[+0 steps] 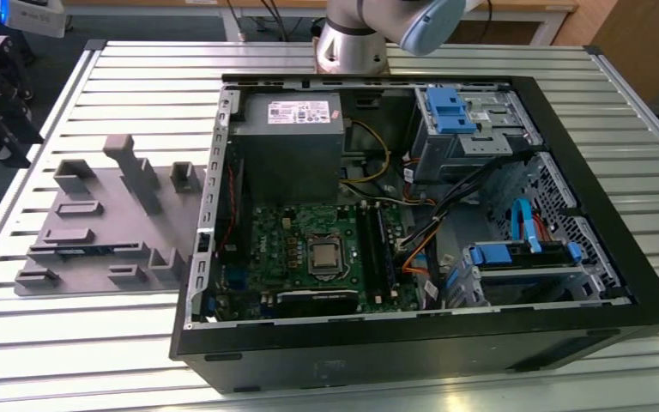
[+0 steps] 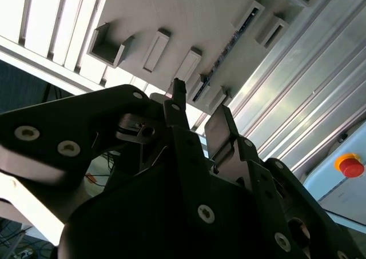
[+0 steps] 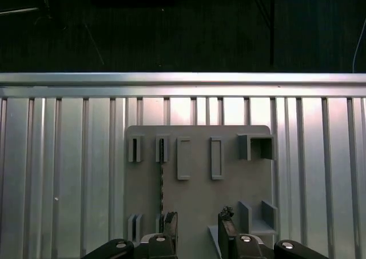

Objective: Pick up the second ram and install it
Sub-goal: 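Pick up the second ram and move it above second insertion slot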

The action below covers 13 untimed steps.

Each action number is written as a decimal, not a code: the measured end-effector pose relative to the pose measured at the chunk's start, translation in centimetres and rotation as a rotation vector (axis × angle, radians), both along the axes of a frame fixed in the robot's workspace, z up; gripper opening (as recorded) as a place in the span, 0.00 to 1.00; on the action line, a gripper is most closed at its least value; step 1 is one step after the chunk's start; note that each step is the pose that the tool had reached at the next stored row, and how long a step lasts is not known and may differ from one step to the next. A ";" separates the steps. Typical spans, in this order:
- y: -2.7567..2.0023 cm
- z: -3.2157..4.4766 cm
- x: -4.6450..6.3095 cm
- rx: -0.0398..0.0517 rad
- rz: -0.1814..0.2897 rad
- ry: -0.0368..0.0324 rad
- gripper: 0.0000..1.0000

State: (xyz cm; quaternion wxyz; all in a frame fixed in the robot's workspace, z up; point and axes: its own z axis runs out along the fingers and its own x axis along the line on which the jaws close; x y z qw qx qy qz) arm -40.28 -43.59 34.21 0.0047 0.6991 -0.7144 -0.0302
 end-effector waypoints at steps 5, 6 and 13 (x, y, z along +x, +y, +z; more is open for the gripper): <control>0.00 -0.14 0.0 -0.0001 0.000 0.0001 0.41; 0.00 -0.19 0.0 0.0000 0.000 0.0001 0.41; 0.00 -0.49 0.0 0.0000 0.000 0.0001 0.41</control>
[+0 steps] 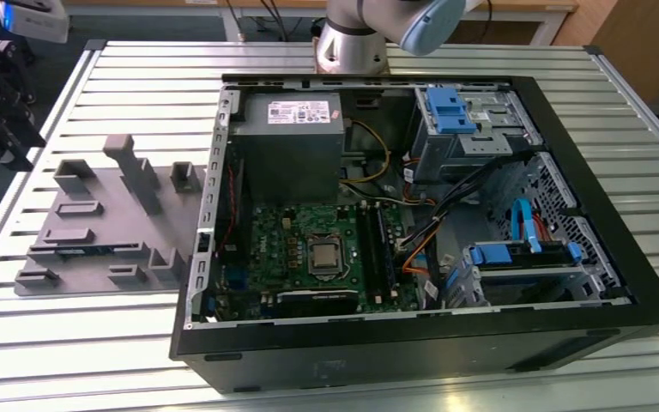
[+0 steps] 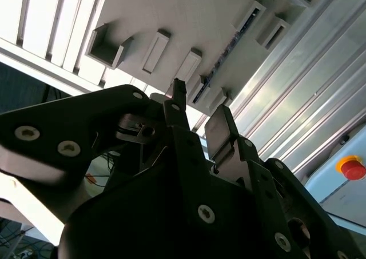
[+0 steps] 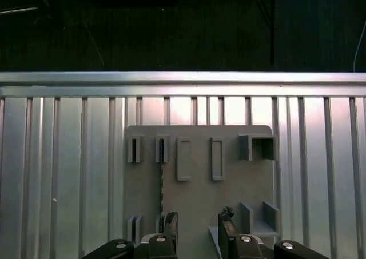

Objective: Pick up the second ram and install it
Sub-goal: 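Pick up the second ram and move it above second insertion slot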

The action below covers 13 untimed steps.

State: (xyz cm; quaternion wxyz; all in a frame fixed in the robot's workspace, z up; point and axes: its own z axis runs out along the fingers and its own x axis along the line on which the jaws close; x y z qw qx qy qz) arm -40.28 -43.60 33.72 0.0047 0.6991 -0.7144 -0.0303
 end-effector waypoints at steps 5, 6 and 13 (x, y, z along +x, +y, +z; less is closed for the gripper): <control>0.00 -0.29 0.0 0.0000 0.000 0.0000 0.41; -0.03 -0.35 0.0 0.0000 0.000 0.0000 0.41; -0.51 -1.27 -0.8 -0.0001 0.006 0.0001 0.41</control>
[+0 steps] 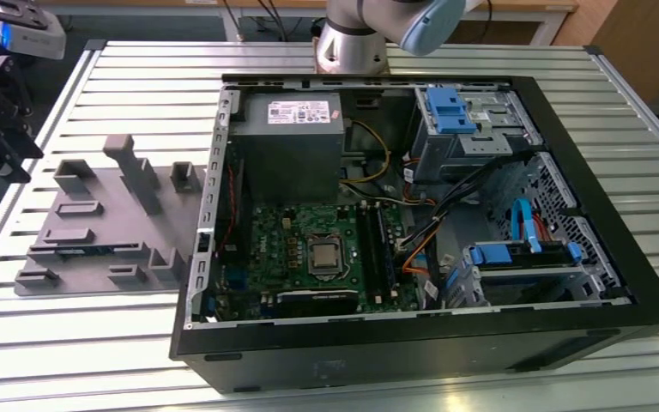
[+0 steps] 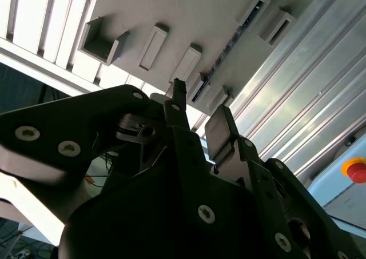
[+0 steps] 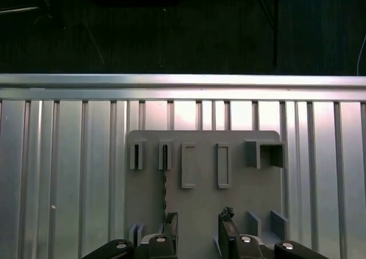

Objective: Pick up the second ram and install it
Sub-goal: 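Pick up the second ram and move it above second insertion slot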

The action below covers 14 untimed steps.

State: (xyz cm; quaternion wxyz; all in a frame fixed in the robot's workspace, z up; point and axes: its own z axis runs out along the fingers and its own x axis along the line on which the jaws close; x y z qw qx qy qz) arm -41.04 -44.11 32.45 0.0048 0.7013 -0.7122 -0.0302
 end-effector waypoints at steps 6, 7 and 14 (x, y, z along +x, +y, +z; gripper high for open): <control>-0.16 -0.27 -0.3 0.0000 0.004 0.0000 0.41; -0.19 -0.32 -0.3 0.0000 0.004 -0.0001 0.41; -0.37 -0.63 -0.6 0.0000 0.008 0.0000 0.41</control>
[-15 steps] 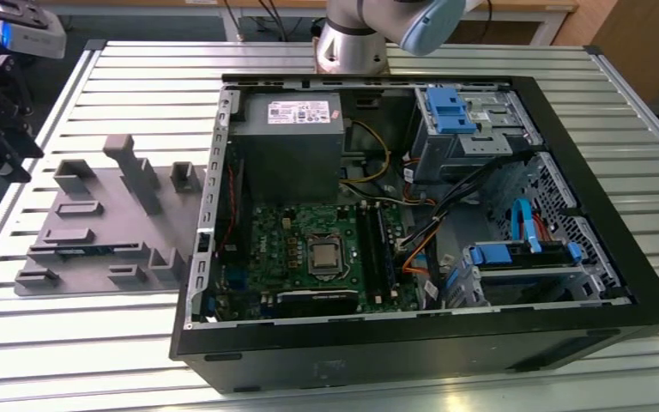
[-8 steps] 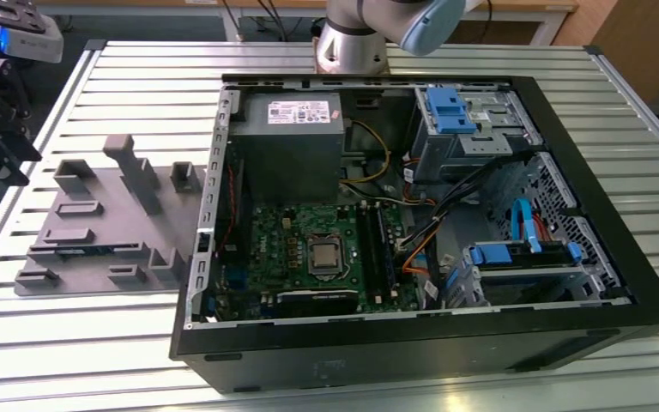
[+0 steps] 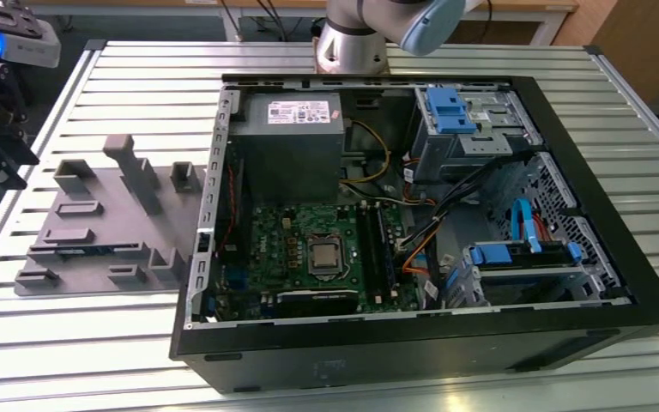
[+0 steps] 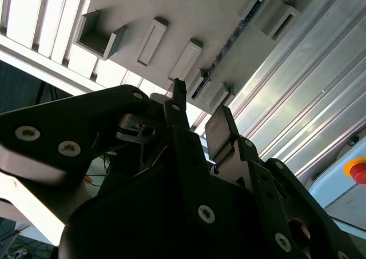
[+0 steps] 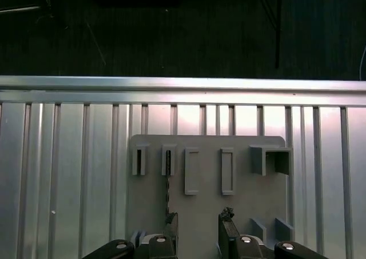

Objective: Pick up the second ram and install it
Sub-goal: 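Pick up the second ram and move it above second insertion slot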

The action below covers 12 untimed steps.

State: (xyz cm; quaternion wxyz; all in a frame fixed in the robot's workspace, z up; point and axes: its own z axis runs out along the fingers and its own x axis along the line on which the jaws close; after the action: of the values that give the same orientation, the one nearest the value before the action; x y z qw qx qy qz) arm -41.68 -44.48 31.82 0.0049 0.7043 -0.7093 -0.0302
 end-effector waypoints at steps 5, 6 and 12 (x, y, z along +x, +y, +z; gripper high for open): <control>-0.13 -0.23 -0.2 0.0000 0.003 0.0000 0.41; -0.16 -0.27 -0.3 0.0000 0.004 0.0000 0.41; -0.32 -0.54 -0.5 0.0000 0.007 0.0000 0.41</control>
State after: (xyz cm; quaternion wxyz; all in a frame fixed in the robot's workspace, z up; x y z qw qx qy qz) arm -42.23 -44.80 31.28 0.0050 0.7068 -0.7068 -0.0302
